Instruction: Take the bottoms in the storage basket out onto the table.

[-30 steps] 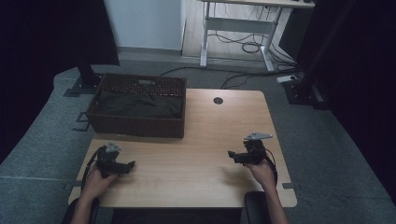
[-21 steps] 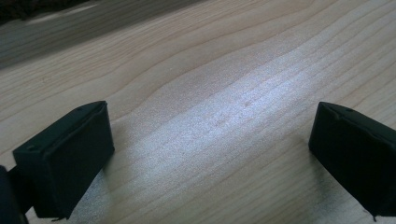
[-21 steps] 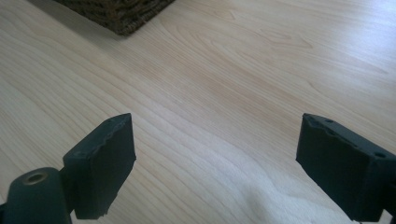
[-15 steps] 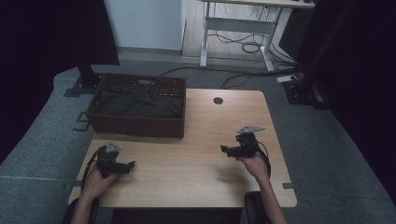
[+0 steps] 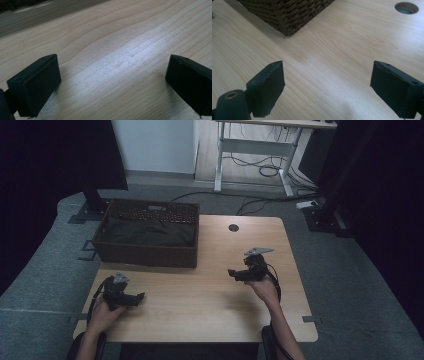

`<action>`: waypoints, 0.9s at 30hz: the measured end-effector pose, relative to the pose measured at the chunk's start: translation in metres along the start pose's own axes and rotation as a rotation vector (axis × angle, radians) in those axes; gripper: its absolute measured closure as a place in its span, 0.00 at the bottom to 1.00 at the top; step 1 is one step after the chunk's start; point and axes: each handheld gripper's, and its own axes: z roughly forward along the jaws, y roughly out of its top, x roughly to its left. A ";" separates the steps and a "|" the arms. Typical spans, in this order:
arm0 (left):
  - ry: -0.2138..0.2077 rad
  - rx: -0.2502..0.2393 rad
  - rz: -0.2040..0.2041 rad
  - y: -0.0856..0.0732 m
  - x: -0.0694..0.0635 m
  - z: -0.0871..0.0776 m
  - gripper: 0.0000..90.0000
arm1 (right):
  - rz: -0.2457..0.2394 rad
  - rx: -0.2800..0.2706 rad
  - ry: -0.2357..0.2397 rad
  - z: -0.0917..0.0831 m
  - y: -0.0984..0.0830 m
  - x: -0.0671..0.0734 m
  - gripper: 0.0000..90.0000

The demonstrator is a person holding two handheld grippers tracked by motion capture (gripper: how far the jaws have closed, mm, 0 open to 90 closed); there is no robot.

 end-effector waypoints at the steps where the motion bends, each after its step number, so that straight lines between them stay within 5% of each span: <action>1: 0.000 0.000 0.000 0.000 0.000 0.000 0.00 | -0.003 0.000 0.001 0.001 0.002 0.001 0.14; 27: 0.001 -0.002 -0.001 0.000 0.000 0.000 0.00 | -0.036 0.007 0.018 0.037 0.048 0.012 0.14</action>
